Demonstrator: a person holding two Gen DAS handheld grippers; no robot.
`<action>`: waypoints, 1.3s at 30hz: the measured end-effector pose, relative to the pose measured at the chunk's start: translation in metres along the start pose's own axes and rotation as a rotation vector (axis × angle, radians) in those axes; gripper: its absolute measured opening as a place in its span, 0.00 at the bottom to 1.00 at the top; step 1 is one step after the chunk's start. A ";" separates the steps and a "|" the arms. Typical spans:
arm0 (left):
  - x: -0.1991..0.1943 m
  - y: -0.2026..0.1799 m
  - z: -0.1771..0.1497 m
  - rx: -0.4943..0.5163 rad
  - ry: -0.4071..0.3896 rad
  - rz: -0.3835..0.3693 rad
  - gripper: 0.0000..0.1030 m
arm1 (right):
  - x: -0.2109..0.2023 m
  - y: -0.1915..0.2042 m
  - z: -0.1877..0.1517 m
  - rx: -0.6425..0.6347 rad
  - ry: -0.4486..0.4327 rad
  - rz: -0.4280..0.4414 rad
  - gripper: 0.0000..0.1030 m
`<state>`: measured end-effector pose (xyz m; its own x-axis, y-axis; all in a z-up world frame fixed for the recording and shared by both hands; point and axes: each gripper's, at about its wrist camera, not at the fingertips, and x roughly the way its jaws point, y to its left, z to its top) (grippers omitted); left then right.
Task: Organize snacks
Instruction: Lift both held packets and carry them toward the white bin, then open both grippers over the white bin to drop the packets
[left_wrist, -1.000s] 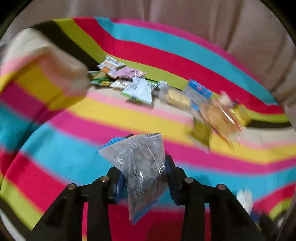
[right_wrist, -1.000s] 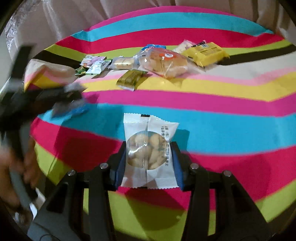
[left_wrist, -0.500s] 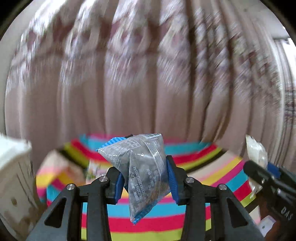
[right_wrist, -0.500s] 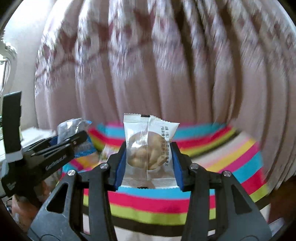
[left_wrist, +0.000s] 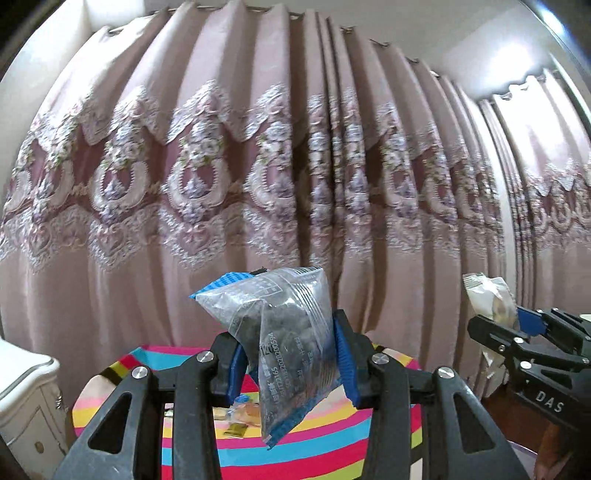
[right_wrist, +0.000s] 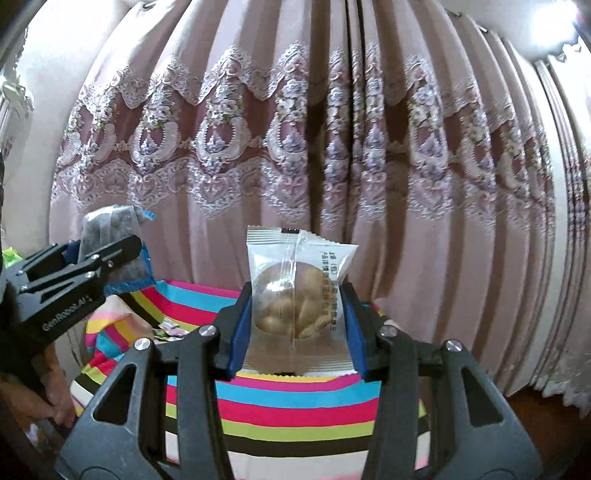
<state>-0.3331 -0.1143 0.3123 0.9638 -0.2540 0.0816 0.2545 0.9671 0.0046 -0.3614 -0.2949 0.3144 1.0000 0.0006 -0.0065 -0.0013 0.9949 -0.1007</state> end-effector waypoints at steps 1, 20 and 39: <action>-0.001 -0.010 0.000 0.009 -0.005 0.000 0.42 | -0.003 -0.005 -0.002 0.000 0.002 -0.001 0.47; 0.021 -0.182 -0.067 0.158 0.289 -0.397 0.42 | -0.051 -0.130 -0.081 0.017 0.267 -0.274 0.47; 0.071 -0.259 -0.207 0.178 0.792 -0.680 0.75 | -0.044 -0.184 -0.185 0.087 0.671 -0.433 0.78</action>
<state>-0.3140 -0.3865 0.1106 0.4162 -0.6192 -0.6658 0.8067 0.5893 -0.0438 -0.4063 -0.4962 0.1488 0.6940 -0.4206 -0.5844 0.4141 0.8971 -0.1539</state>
